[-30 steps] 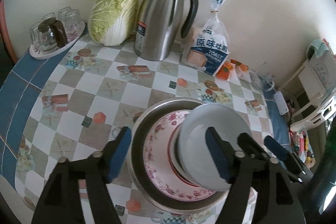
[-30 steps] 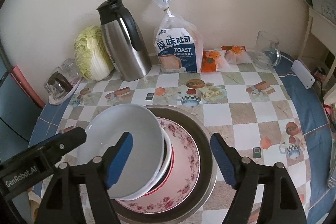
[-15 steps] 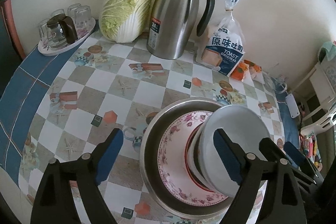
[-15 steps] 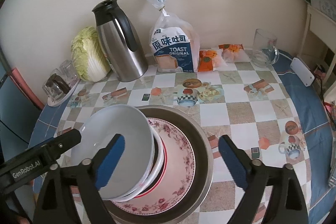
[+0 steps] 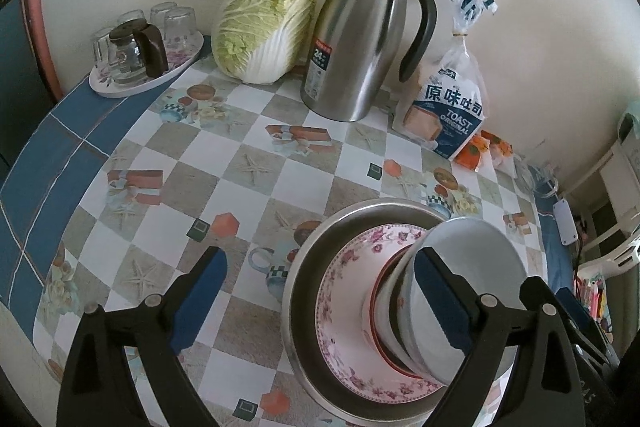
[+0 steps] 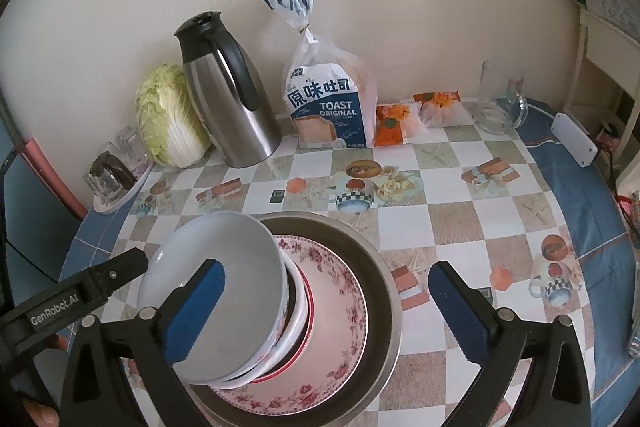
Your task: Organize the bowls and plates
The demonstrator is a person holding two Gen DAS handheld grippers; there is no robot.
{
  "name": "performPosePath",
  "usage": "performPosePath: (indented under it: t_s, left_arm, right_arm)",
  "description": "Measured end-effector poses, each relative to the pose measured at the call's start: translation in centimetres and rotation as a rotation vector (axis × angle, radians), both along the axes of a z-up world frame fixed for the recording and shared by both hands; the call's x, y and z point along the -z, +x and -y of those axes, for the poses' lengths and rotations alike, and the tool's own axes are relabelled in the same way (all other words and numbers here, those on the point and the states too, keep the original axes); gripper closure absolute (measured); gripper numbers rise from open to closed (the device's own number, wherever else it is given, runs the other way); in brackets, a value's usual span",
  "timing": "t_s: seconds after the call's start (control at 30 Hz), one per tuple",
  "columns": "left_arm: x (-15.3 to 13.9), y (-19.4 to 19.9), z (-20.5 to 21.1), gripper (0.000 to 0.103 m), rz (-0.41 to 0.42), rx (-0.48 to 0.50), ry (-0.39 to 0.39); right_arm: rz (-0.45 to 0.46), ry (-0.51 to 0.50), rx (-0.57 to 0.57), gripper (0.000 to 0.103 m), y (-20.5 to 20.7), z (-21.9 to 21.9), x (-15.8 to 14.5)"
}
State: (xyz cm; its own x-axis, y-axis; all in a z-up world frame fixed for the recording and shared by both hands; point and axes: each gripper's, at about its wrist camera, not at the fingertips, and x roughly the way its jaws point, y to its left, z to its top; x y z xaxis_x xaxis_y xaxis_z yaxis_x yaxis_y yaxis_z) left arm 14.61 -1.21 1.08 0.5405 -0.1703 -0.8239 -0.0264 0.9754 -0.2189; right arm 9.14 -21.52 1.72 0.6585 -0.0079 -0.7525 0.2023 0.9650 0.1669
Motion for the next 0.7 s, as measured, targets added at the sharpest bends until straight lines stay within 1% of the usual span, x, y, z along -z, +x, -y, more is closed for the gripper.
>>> performPosePath:
  t_s: [0.17,0.33,0.43,0.53,0.63,0.7]
  left_arm:
    - [0.0,-0.1,0.1,0.008,-0.007,0.003,0.04]
    - [-0.1,-0.5,0.1,0.008,-0.017,0.009,0.03]
    - [-0.7,-0.8,0.3,0.008,0.005,0.02,0.041]
    - [-1.4,-1.3,0.7,0.008,0.039,0.022,0.077]
    - [-1.6,-1.5,0.9,0.008,0.045,0.014,0.113]
    - [-1.8,-1.7,0.8,0.008,0.055,0.013,0.108]
  right_arm:
    - [-0.008,0.002,-0.006,0.0,-0.1,-0.1,0.0]
    - [-0.012,0.002,-0.006,0.0,-0.6,-0.2,-0.4]
    - [-0.006,-0.002,0.004,0.0,-1.1,-0.1,-0.9]
    - [0.004,-0.006,0.014,0.0,-1.7,-0.1,-1.7]
    - [0.011,-0.012,0.018,0.0,-2.3,-0.3,-2.2]
    - [0.014,-0.014,0.024,0.0,-2.9,-0.3,-2.5]
